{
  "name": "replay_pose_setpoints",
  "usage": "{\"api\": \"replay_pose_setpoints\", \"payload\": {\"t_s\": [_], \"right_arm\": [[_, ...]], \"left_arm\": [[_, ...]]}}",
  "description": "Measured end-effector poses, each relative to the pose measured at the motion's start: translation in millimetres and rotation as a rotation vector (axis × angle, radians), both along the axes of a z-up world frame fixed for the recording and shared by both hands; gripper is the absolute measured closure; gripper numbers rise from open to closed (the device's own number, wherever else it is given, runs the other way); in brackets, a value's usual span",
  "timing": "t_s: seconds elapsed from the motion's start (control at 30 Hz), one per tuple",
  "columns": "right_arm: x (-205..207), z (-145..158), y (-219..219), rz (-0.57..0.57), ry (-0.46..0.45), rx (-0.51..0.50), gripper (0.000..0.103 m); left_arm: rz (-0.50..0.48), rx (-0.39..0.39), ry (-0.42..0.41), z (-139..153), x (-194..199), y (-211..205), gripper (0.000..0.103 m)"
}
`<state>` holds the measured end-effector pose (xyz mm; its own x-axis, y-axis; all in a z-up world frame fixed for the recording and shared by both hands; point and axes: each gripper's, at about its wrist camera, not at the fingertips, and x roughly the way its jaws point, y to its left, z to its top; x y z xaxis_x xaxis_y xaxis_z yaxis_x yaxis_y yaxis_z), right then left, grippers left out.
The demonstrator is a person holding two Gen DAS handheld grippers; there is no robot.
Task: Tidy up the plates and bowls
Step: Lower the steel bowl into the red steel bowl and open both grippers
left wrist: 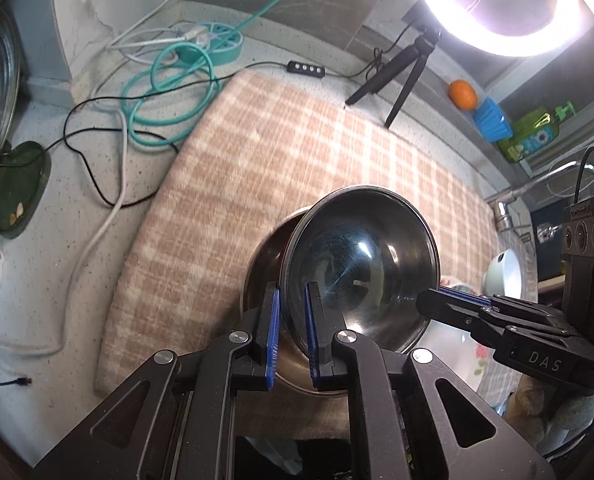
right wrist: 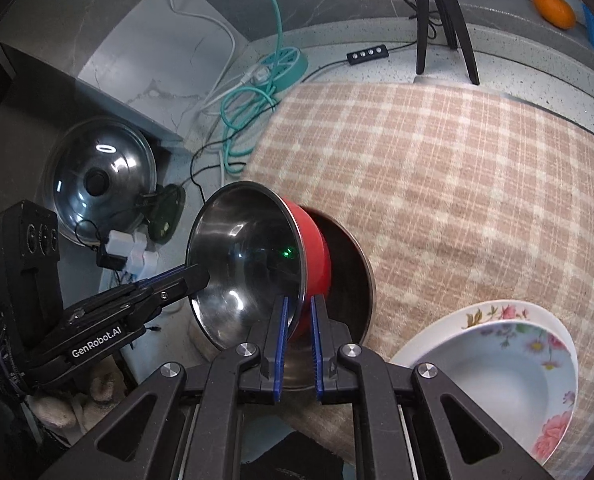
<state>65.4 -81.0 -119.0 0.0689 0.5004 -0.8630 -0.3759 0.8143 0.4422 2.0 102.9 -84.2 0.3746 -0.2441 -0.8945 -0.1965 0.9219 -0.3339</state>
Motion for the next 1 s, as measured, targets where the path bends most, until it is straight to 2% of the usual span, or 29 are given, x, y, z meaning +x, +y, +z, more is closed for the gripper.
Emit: {"api": "replay_pose_setpoints", "payload": {"t_s": [0.53,1.0], "right_arm": [[-4,-25,8,0.037,-0.001,-0.1,0.093],[0,-37,14,0.053,0.035,-0.138,0.09]], "left_arm": [[-0.034,0.037,0.058,-17,3,-9,0.093],[-0.04,0.038,0.095,-27,8,-11,0.093]]}}
